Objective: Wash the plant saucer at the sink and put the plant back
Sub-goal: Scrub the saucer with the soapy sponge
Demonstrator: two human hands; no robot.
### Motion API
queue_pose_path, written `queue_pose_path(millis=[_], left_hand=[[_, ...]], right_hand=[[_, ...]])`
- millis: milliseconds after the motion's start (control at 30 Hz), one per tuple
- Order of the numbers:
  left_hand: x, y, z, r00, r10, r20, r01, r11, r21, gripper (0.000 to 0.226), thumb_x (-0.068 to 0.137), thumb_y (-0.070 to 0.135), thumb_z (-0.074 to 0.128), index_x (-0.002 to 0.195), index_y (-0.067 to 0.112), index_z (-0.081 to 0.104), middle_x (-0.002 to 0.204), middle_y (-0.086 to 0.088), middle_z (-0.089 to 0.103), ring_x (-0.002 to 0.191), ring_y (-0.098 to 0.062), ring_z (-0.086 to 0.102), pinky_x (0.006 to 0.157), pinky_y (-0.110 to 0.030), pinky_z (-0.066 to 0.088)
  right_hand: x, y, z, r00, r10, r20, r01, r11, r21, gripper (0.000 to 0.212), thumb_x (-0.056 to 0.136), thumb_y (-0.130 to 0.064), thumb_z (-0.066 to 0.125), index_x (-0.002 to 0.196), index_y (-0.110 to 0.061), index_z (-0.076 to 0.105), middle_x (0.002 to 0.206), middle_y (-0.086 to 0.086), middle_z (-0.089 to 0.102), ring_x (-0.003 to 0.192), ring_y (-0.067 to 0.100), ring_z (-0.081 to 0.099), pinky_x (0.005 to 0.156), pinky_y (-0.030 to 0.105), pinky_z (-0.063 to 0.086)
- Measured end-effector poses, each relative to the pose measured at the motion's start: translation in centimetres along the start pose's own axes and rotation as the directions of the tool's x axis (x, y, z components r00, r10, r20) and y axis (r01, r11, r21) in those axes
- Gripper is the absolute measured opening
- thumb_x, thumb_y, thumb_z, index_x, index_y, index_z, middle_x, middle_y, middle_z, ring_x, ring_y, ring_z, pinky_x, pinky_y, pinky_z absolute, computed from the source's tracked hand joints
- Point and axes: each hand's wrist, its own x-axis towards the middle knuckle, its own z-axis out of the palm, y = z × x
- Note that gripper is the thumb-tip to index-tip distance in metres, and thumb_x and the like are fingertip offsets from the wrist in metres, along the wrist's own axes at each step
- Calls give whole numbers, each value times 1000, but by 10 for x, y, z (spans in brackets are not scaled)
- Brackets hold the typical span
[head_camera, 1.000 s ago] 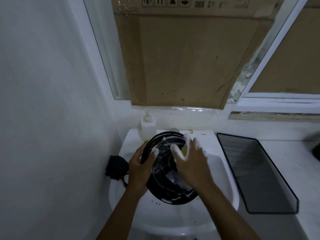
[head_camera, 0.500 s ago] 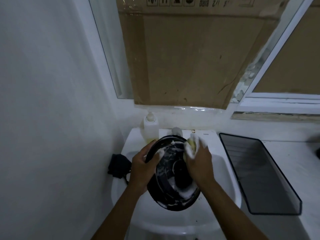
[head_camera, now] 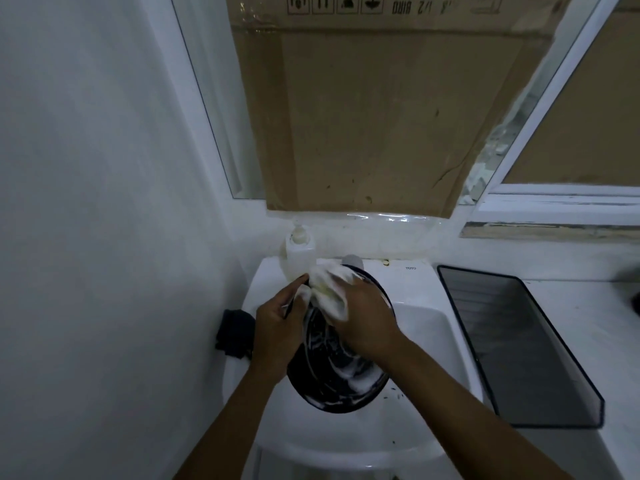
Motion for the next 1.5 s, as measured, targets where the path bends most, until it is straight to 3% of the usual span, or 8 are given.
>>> queue_pose_path(millis=[133, 533, 667, 800, 967, 1233, 1367, 1500], left_hand=[[-2, 2, -7, 1000, 13, -18, -12, 1000, 25, 33, 90, 41, 58, 118, 31, 69, 108, 21, 72, 102, -1, 67, 80, -19, 57], [-5, -5, -9, 998, -9, -59, 7, 1000, -29, 26, 92, 39, 55, 112, 31, 70, 106, 23, 72, 102, 2, 67, 75, -13, 54], [-5, -4, -10, 998, 6, -70, -7, 1000, -23, 27, 90, 42, 55, 110, 32, 71, 103, 23, 73, 99, 2, 68, 74, -14, 55], [6, 1, -20, 966, -94, -240, 49, 981, -190, 38, 89, 52, 55, 115, 30, 72, 109, 10, 74, 98, -9, 71, 75, -26, 60], [4, -8, -15, 943, -206, -263, 114, 938, -327, 42, 94, 49, 51, 123, 23, 68, 118, -5, 71, 101, -21, 70, 72, -31, 60], [28, 10, -45, 988, -125, 95, 135, 984, -112, 41, 86, 42, 68, 108, 9, 58, 92, -1, 69, 89, -28, 63, 66, -33, 52], [46, 31, -37, 936, -107, 335, 76, 992, 104, 37, 93, 40, 55, 123, 20, 65, 124, -4, 67, 115, -22, 64, 95, -42, 51], [53, 47, -28, 956, -65, 285, -28, 949, 313, 30, 93, 55, 44, 95, 35, 67, 95, 12, 71, 94, -7, 67, 81, -28, 52]], right_hand=[[5, 29, -25, 947, 293, -131, -282, 955, 96, 21, 91, -21, 64, 108, -9, 70, 105, 11, 71, 90, 19, 65, 79, 18, 44], [-24, 23, -6, 990, 142, 10, -142, 983, 120, 37, 92, -13, 62, 129, -9, 61, 129, 9, 62, 120, 20, 57, 102, 21, 40], [-9, 48, -27, 831, 557, 0, -527, 786, 323, 25, 94, -35, 61, 107, -17, 71, 91, -1, 72, 83, 9, 67, 73, 17, 48], [-42, 38, -18, 793, 604, -80, -490, 711, 505, 17, 92, -44, 62, 106, -36, 66, 91, -19, 68, 83, -15, 63, 69, 3, 45], [-70, 27, 9, 671, 738, -80, -435, 478, 763, 19, 92, -35, 66, 109, -27, 70, 95, -3, 75, 91, 16, 72, 76, 31, 57], [-44, 51, -61, 863, 502, 57, -446, 703, 554, 47, 83, -46, 71, 122, -20, 67, 119, -2, 69, 110, 14, 65, 98, 42, 52], [-29, 38, -67, 925, 377, 53, -366, 843, 394, 35, 87, -43, 68, 120, -35, 63, 123, -23, 60, 109, -18, 53, 89, 0, 39], [-8, 26, -60, 952, 305, -15, -299, 941, 160, 38, 96, -36, 58, 132, -23, 60, 130, -6, 61, 112, -5, 52, 90, -1, 30]])
